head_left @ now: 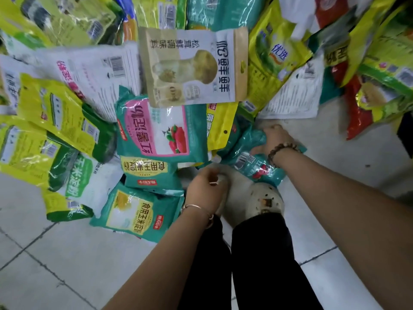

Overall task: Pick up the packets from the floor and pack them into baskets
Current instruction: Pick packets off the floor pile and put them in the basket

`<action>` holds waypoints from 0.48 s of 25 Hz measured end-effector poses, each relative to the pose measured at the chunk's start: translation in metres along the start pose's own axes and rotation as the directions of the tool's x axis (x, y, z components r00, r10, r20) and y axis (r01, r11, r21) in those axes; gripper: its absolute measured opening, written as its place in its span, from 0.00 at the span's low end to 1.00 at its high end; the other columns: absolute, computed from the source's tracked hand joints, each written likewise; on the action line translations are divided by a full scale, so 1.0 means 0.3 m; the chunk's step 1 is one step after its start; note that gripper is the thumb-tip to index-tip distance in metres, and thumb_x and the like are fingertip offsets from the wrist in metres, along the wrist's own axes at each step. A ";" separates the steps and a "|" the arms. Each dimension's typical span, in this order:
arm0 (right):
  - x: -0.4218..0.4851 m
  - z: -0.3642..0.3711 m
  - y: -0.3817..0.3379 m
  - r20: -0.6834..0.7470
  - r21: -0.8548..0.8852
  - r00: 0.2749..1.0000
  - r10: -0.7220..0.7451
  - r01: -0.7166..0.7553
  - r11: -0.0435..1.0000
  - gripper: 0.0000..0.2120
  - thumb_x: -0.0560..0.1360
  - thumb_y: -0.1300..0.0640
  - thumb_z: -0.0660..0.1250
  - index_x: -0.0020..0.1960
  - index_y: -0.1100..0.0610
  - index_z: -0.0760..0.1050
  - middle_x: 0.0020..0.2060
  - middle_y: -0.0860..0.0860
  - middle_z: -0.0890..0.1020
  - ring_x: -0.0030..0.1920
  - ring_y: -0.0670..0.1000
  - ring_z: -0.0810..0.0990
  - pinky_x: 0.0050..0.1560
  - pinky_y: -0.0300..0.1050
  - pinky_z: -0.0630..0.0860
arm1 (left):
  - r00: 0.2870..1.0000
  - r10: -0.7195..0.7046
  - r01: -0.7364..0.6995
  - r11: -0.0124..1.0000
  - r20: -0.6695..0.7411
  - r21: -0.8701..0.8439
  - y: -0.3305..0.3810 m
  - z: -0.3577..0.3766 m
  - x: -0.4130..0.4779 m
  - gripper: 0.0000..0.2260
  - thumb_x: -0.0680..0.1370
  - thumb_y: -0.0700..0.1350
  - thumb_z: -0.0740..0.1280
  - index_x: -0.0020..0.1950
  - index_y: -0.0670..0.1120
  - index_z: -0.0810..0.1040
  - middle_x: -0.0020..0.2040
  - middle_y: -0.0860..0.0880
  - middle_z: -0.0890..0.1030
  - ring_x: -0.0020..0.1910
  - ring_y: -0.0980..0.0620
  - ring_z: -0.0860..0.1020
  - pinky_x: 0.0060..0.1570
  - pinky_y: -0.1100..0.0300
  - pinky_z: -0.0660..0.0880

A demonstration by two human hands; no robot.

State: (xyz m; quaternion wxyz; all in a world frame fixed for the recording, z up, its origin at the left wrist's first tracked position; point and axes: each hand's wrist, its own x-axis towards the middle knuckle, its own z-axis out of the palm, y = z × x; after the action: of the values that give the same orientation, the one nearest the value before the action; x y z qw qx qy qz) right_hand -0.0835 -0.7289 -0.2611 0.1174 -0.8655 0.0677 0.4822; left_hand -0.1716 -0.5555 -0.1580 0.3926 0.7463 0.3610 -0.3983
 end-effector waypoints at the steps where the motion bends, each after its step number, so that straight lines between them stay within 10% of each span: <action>1: -0.016 0.000 0.009 0.004 0.097 1.000 -0.010 0.009 0.995 0.35 0.69 0.48 0.74 0.71 0.58 0.66 0.67 0.58 0.70 0.66 0.58 0.70 0.64 0.47 0.67 | 1.000 -0.012 0.012 1.000 0.002 -0.009 -0.006 -0.004 -0.002 0.12 0.74 0.41 0.68 0.57 0.46 0.78 0.45 0.50 0.78 0.50 0.48 0.79 0.53 0.59 0.74; 8: -0.344 -0.145 0.069 -0.224 0.421 0.974 0.021 0.077 0.904 0.09 0.74 0.58 0.68 0.51 0.63 0.76 0.45 0.59 0.81 0.46 0.57 0.79 0.47 0.49 0.75 | 0.999 -0.012 0.027 0.942 0.047 -0.336 0.061 -0.101 -0.125 0.13 0.74 0.33 0.67 0.51 0.49 0.75 0.43 0.47 0.79 0.37 0.55 0.77 0.40 0.67 0.75; 12: -0.517 -0.340 -0.047 -0.244 0.750 0.970 0.014 0.180 0.636 0.06 0.77 0.63 0.63 0.45 0.55 0.76 0.37 0.46 0.82 0.40 0.47 0.80 0.44 0.41 0.74 | 0.998 0.036 0.001 0.835 0.057 -0.550 0.137 -0.166 -0.178 0.22 0.74 0.33 0.68 0.62 0.51 0.66 0.49 0.54 0.76 0.44 0.60 0.77 0.42 0.69 0.76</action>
State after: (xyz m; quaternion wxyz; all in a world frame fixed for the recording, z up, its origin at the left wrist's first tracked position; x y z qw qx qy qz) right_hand -0.0784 -0.7420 -0.0755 0.4869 -0.7850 0.2386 0.2996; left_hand -0.1436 -0.5417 -0.0803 0.6053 0.5923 0.4401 -0.2986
